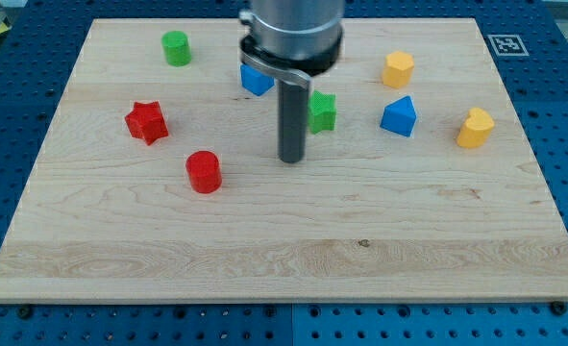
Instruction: Move the blue cube to the top left of the green star
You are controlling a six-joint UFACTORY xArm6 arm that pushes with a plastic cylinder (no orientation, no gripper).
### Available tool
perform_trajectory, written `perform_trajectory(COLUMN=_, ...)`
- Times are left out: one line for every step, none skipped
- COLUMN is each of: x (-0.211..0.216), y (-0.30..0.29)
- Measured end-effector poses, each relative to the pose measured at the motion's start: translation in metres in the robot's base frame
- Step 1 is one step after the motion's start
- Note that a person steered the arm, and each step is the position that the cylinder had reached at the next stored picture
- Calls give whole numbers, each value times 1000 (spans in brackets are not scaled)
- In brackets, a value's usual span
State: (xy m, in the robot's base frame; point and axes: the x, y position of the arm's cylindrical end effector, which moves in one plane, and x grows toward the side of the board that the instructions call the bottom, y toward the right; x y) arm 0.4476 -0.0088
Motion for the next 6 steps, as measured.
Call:
perform_trajectory(x=-35, y=-24)
perform_trajectory(x=-73, y=-48)
perform_trajectory(x=-104, y=-78)
perform_trajectory(x=-146, y=-82)
perform_trajectory(x=-158, y=-78)
perform_trajectory(x=-149, y=-49)
